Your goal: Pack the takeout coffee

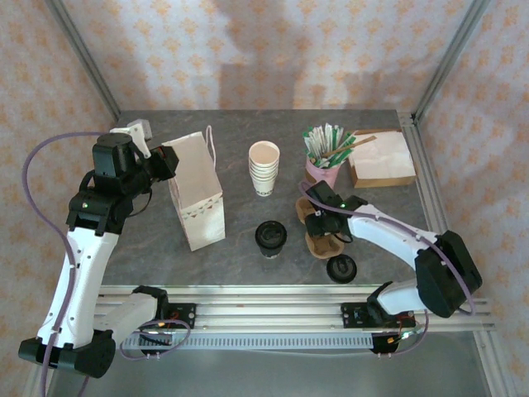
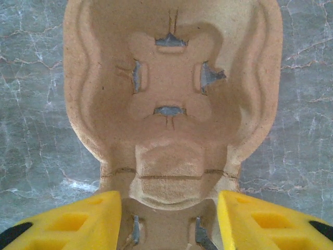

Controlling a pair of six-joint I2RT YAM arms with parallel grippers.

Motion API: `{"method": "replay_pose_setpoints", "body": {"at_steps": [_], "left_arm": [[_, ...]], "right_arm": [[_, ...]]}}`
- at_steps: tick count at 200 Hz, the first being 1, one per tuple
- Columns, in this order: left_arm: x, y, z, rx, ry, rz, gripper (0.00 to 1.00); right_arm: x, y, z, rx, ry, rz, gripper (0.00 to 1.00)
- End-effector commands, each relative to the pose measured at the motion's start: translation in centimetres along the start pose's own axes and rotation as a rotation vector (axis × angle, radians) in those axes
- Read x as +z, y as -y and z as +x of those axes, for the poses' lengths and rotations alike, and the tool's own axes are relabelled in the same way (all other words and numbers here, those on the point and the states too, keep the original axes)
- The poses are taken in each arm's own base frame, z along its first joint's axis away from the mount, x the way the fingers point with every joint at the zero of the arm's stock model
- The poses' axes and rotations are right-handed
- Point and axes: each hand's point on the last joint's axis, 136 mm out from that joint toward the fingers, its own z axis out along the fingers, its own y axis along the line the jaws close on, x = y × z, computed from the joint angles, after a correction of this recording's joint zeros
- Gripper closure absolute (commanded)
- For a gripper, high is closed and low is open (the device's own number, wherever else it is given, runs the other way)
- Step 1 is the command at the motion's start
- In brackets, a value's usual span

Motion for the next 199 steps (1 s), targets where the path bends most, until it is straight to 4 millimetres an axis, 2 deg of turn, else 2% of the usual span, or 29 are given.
{"method": "replay_pose_setpoints", "body": {"at_steps": [1,74,199], "left_arm": [[-0.2,0.0,0.5,0.023,-0.012,0.005,0.92],[0.0,0.0,0.6,0.02,-0.017,0.005,0.92],[0.1,-0.2,0.6,0.014,-0.016,0.001,0.92]], "right_arm": [[0.0,0.4,-1.2,-0.013,0.017,0.024,0.48],[0.9,0.1,-1.2,-0.014,-0.026,0.005,0.47],[1.7,0.1,-0.4,0.003,-0.086,0.013,0.53]]}}
